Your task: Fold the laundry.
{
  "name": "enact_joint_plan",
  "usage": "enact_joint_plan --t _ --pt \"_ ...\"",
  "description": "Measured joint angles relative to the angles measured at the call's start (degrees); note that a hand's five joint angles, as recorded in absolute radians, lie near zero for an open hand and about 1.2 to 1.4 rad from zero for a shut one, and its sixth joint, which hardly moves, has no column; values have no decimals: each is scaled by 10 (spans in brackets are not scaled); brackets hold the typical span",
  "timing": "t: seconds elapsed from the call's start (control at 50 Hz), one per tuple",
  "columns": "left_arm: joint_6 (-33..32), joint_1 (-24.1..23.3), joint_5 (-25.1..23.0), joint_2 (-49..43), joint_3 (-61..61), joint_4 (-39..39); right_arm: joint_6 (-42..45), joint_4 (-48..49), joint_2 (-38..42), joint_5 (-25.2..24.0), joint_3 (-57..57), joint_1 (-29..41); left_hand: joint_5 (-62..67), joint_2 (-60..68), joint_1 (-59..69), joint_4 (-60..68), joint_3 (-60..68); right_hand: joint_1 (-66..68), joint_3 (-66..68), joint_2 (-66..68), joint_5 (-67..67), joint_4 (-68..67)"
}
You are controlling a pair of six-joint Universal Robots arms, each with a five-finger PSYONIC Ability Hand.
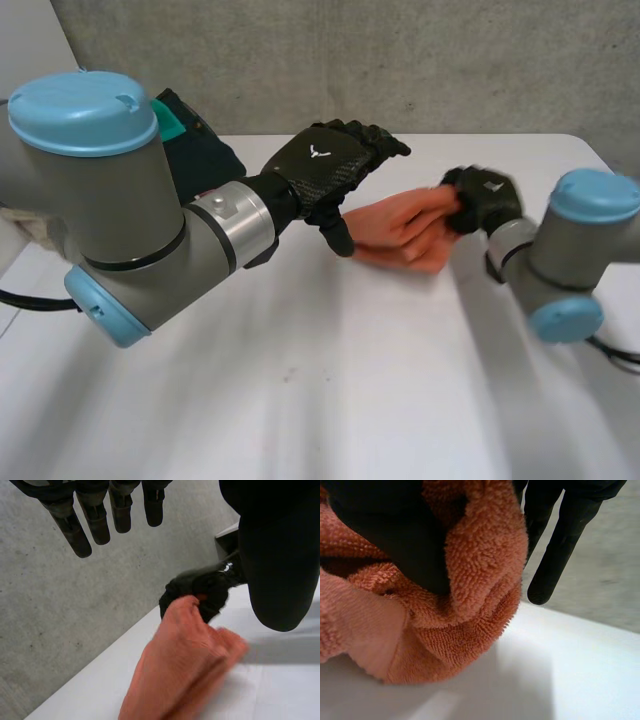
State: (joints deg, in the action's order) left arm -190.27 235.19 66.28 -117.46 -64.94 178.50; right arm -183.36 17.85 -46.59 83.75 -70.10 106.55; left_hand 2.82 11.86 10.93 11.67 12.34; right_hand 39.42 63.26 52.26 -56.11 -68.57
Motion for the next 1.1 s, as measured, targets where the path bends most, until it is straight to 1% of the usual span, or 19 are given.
enact_joint_plan --t 0.02,0.04,0.12,0.24,0.42,0.52,0.54,0.56,0.58,0.64,0.66,0.7,0.82,0.88,0.92,0.98,1.0,1.06,1.1 --pt "0 0 0 0 0 0 0 0 0 0 0 0 0 0 0 0 0 0 0 0 0 0" --pt "0 0 0 1 3 0 4 -8 23 0 42 -28 0 0 0 0 0 0 3 0 -1 0" --pt "1 -1 0 1 8 0 14 -24 71 3 123 -81 0 0 0 0 0 0 6 0 -1 0" --pt "2 -5 0 1 16 0 41 -64 174 18 291 -156 0 0 0 0 0 0 6 0 -2 0" --pt "2 -15 1 0 22 0 77 -181 320 23 554 -221 0 0 0 0 0 0 6 0 -1 -1" --pt "2 -21 1 -1 24 0 84 -200 343 21 605 -243 0 0 0 0 0 0 6 0 -1 -1" --pt "2 -21 1 -1 24 0 84 -201 344 21 606 -245 0 0 0 0 0 5 5 3 -1 -1" --pt "2 -22 1 -1 24 0 84 -201 344 20 606 -246 0 0 0 0 0 63 2 27 8 18" --pt "3 -23 0 -1 24 0 85 -201 343 20 605 -248 0 0 0 0 0 61 -34 -7 47 63" --pt "3 -25 0 -1 24 0 86 -201 341 21 597 -250 0 0 0 0 0 -178 -296 -274 315 324" --pt "3 -26 0 -1 24 0 89 -201 340 22 593 -250 0 0 0 0 0 -242 -414 -354 429 447" --pt "3 -27 0 -1 24 0 99 -202 338 28 584 -250 0 0 0 0 0 -267 -495 -398 521 540" --pt "3 -33 0 -1 20 -1 165 -196 310 70 540 -249 0 0 0 0 0 -267 -511 -402 532 563" --pt "3 -35 0 0 19 -1 199 -174 275 87 499 -246 0 0 0 0 0 -267 -511 -402 532 563" --pt "3 -36 1 2 18 -2 232 -131 214 97 427 -242 0 0 0 0 0 -267 -511 -402 532 563" --pt "4 -36 1 4 17 -2 257 -73 140 88 332 -238 0 0 0 0 0 -267 -511 -402 532 563" --pt "4 -36 2 4 17 -2 259 -66 132 86 321 -237 0 0 0 0 0 -267 -511 -402 532 563" --pt "8 -36 2 9 17 -3 279 14 36 52 192 -219 0 0 0 0 0 -267 -511 -402 532 563" --pt "10 -36 2 12 17 -3 287 46 -4 34 136 -203 0 0 0 0 0 -268 -511 -402 532 563"
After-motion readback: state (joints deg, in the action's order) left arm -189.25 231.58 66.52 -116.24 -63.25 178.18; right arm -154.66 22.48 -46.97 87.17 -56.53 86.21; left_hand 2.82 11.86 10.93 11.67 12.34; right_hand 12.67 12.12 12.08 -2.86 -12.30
